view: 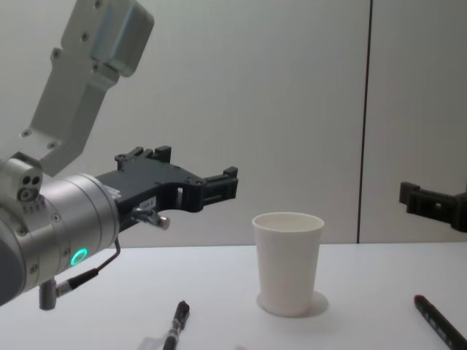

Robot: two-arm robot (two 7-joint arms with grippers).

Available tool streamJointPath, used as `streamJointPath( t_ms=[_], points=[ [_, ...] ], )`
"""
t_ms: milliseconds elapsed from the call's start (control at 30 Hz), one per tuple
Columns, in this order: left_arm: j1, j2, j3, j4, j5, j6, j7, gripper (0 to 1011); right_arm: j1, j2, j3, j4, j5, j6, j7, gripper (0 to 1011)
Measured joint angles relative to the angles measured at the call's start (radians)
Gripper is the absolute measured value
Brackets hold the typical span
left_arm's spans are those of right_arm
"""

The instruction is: Place the pen into the pen holder.

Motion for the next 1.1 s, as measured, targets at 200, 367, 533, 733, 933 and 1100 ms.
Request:
streamJointPath(
  t_ms=[200,367,533,733,933,1100],
  points=[
    [0.0,0.0,0.0,0.0,0.0,0.0,0.0,1000,0.0,0.0,0.0,0.0,0.0,0.0,0.0,1001],
    [0.0,0.0,0.0,0.0,0.0,0.0,0.0,1000,0.0,0.0,0.0,0.0,0.0,0.0,0.0,1001],
    [0.0,0.0,0.0,0.0,0.0,0.0,0.0,1000,0.0,0.0,0.0,0.0,0.0,0.0,0.0,1001],
    [0.0,0.0,0.0,0.0,0.0,0.0,0.0,1000,0.0,0.0,0.0,0.0,0.0,0.0,0.0,1001],
    [0.0,0.0,0.0,0.0,0.0,0.0,0.0,1000,0.0,0.0,0.0,0.0,0.0,0.0,0.0,1001],
    [0.0,0.0,0.0,0.0,0.0,0.0,0.0,1000,0.0,0.0,0.0,0.0,0.0,0.0,0.0,1001]
  ],
)
